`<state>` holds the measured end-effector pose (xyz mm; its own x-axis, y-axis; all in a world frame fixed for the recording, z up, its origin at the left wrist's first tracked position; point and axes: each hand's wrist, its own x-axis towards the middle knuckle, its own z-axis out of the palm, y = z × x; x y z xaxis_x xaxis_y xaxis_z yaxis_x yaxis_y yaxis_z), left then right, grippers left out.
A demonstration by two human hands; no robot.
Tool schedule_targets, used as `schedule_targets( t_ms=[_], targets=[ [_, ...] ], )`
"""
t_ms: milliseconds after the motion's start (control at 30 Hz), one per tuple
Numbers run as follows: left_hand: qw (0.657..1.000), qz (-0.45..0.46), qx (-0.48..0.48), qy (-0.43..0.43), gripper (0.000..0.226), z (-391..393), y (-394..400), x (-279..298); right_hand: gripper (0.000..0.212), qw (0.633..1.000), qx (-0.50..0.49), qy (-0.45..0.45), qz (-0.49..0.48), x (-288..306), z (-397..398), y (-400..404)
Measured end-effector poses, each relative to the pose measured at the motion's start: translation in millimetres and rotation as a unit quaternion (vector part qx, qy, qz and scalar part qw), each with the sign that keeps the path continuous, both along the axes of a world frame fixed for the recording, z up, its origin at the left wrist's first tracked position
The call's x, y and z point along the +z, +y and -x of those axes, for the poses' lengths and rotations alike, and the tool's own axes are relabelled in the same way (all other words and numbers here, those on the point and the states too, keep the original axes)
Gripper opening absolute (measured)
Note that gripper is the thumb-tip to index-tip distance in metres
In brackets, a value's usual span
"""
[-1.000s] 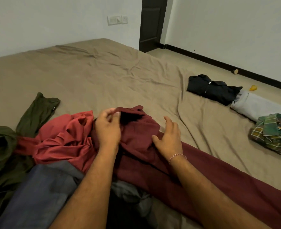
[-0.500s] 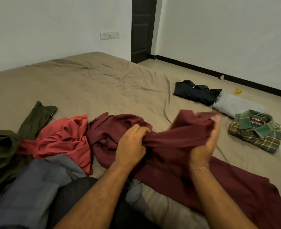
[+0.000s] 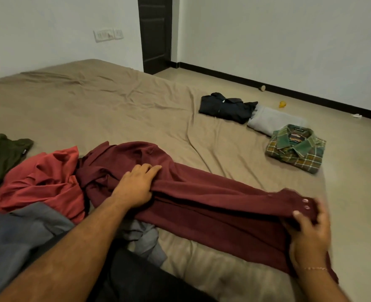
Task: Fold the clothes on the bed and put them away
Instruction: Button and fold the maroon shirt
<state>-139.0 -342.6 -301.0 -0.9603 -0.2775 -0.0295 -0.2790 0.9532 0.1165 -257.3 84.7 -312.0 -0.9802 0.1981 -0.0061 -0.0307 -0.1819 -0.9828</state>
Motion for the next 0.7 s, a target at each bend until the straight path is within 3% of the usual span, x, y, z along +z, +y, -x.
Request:
schedule_targets(
  t_ms=[67, 167, 233, 300, 367, 433, 500, 567, 633, 700],
  targets=[
    [0.999, -0.036, -0.004, -0.039, 0.097, -1.6, -0.4, 0.9, 0.061, 0.989, -0.085, -0.065, 0.097, 4.7, 2.2, 7.9],
    [0.975, -0.202, 0.022, -0.094, 0.117, -11.4, -7.7, 11.5, 0.062, 0.977, -0.122, -0.139, 0.104, 3.7, 10.5, 23.1],
    [0.965, -0.258, 0.052, -0.014, 0.107, -8.4, -5.7, 14.6, 0.062, 0.978, -0.106, -0.166, 0.074, 0.9, 14.2, 33.1],
    [0.972, -0.193, 0.058, 0.123, 0.074, 4.9, -1.9, 15.3, 0.06, 0.981, -0.076, -0.177, 0.038, -0.9, 20.2, 38.2],
    [0.973, -0.123, 0.004, 0.196, 0.042, 27.9, 2.8, 14.6, 0.051, 0.983, -0.043, -0.179, -0.014, 0.8, 29.3, 39.1],
    [0.982, -0.072, -0.076, 0.157, 0.038, 51.5, 8.1, 13.5, 0.035, 0.983, -0.011, -0.172, -0.065, 0.6, 36.8, 35.9],
    [0.991, -0.019, -0.124, 0.047, 0.041, 70.9, 13.6, 12.2, 0.021, 0.982, 0.026, -0.147, -0.118, -1.0, 37.8, 31.7],
    [0.988, 0.014, -0.135, -0.068, 0.041, 81.4, 14.4, 8.9, 0.023, 0.979, 0.054, -0.128, -0.152, -5.9, 37.3, 35.1],
    [0.989, 0.0, -0.134, -0.054, 0.024, 83.8, 8.1, 7.0, 0.024, 0.979, 0.066, -0.126, -0.145, -6.5, 36.4, 41.5],
    [0.991, -0.033, -0.122, 0.038, 0.006, 81.0, -0.5, 9.7, 0.018, 0.982, 0.057, -0.126, -0.128, -1.6, 38.5, 47.8]
  ],
)
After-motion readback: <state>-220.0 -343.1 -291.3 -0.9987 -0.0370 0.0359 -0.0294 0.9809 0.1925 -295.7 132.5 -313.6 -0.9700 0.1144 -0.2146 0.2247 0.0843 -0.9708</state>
